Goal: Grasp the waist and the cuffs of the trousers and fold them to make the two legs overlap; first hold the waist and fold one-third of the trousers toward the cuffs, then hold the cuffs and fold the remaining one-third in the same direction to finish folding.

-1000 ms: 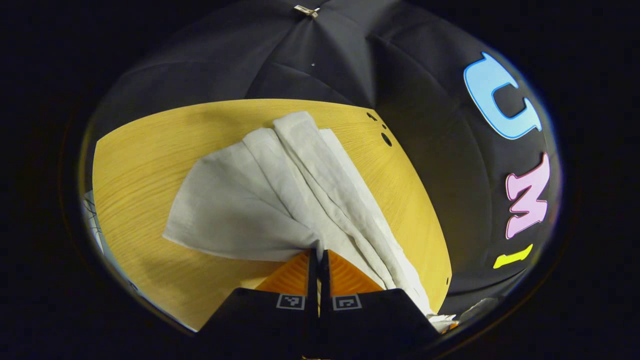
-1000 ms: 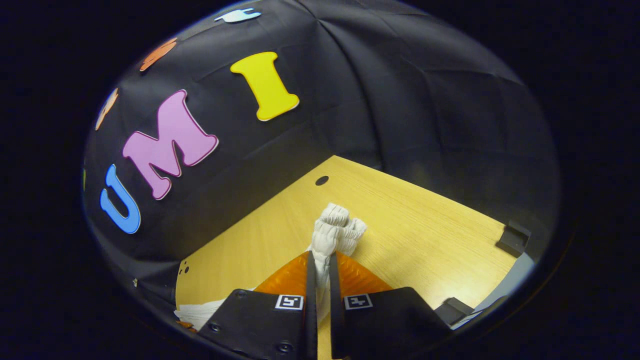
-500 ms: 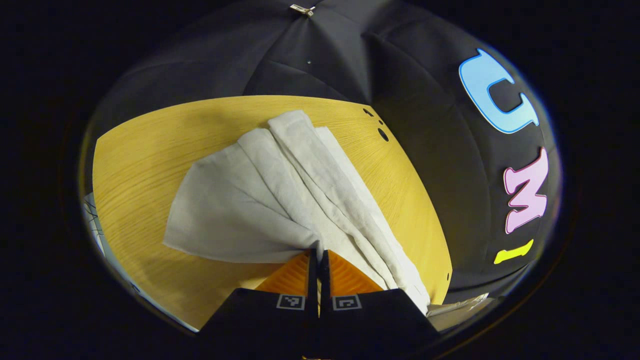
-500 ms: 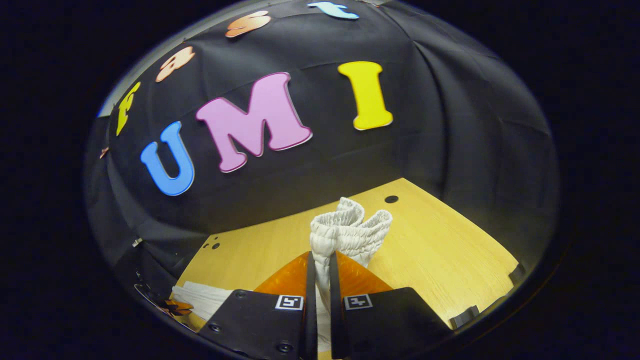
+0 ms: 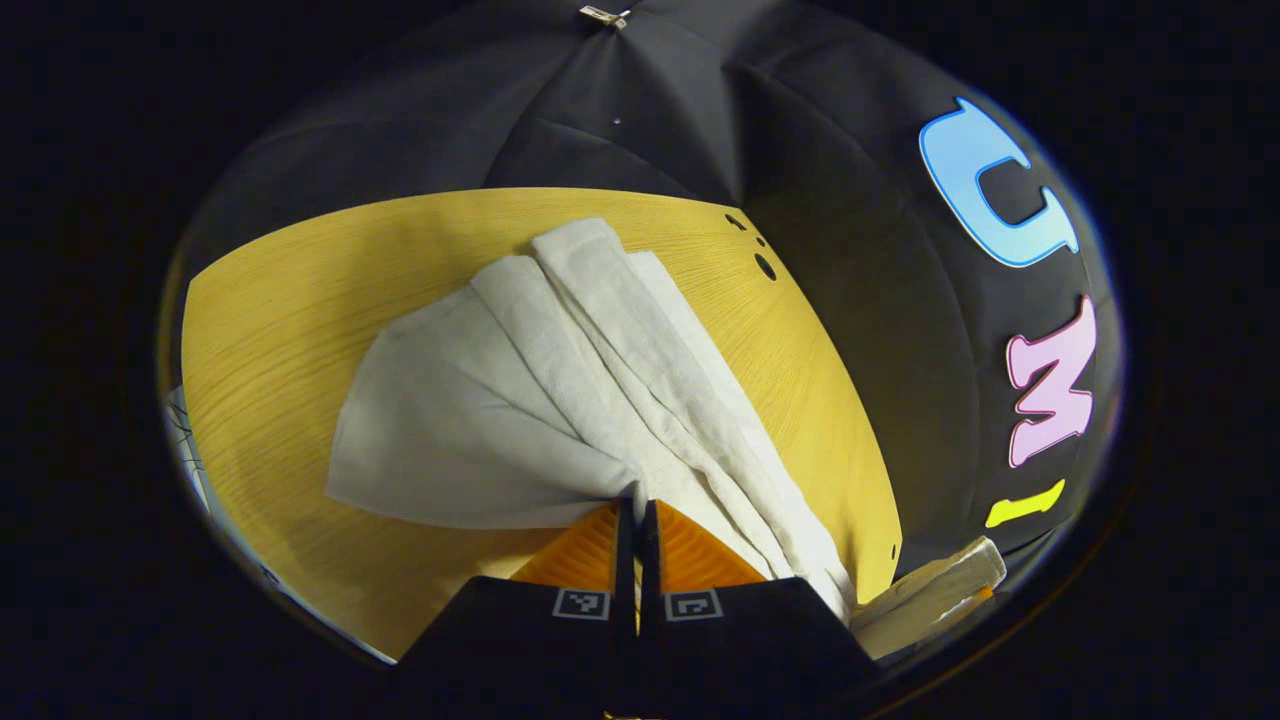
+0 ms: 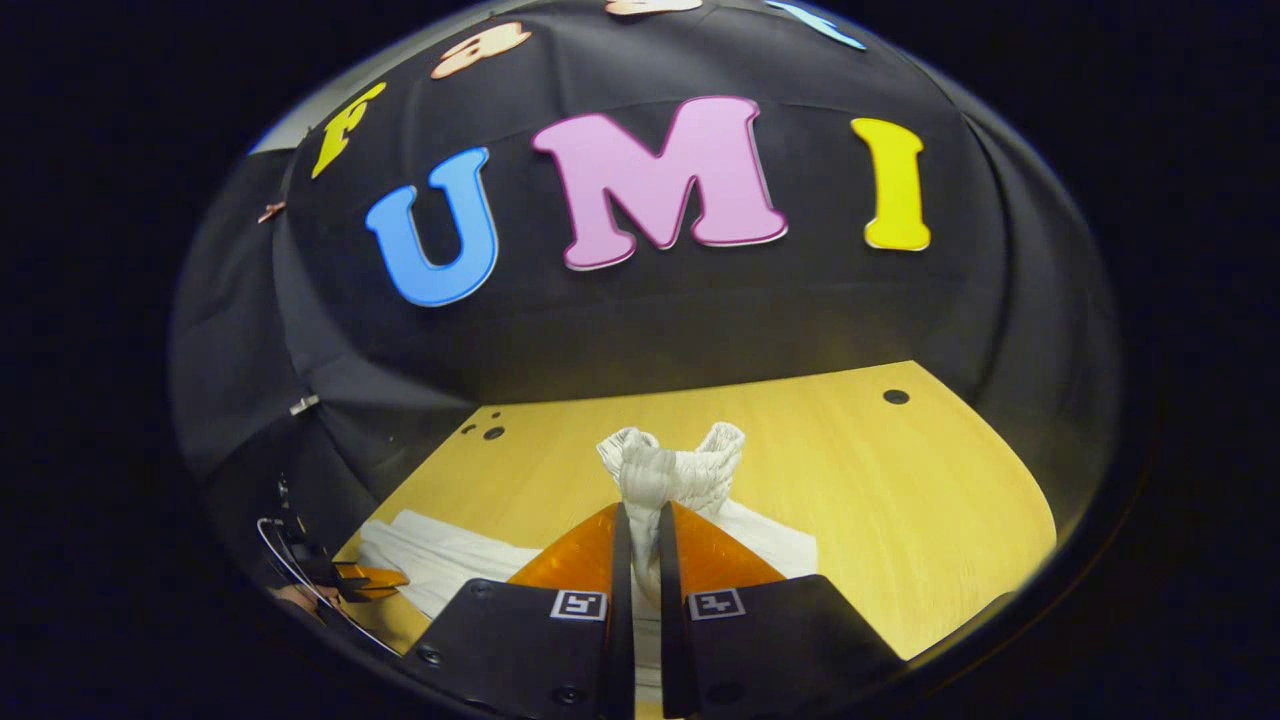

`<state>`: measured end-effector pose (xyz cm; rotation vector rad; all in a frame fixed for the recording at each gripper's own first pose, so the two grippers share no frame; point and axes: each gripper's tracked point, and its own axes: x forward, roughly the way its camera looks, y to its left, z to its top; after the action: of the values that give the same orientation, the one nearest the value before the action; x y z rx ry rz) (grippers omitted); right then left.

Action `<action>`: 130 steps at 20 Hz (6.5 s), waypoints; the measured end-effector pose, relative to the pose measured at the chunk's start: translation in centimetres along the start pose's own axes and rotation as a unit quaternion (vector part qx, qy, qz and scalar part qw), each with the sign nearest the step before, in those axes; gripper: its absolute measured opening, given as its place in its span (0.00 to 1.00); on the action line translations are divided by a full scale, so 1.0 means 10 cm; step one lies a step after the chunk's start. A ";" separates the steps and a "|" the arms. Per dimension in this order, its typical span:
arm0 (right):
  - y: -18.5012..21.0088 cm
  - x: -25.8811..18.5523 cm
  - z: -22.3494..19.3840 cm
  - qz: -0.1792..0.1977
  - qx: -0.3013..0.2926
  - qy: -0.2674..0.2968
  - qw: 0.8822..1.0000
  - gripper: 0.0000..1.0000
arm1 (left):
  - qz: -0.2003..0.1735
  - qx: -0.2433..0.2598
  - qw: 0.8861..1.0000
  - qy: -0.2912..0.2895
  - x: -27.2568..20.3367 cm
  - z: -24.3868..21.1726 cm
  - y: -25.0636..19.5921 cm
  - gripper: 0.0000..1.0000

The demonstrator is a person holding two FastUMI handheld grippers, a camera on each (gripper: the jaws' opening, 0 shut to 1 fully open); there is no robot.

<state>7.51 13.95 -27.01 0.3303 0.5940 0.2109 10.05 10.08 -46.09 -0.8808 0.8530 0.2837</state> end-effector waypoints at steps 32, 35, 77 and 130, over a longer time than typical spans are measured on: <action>-1.10 -0.62 -1.26 -0.030 0.094 0.144 0.985 0.70 | -0.115 0.037 0.991 -0.056 -0.46 0.23 -0.85 0.05; -1.43 -0.83 -1.31 -0.056 0.117 0.136 0.982 0.70 | -0.138 0.086 0.984 -0.075 -0.61 0.22 -1.22 0.05; -2.61 -1.51 -1.49 -0.152 0.211 0.107 0.960 0.70 | -0.229 0.764 0.585 0.144 -0.27 -3.47 -2.06 0.55; 0.12 -0.99 -0.13 0.161 0.002 0.069 0.985 0.91 | -0.122 0.341 0.930 -0.070 -2.10 -1.20 -2.35 0.84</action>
<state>-1.36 12.53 -22.53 0.4179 0.6761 0.5473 2.86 -11.50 -21.20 -0.2996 0.6322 -0.1676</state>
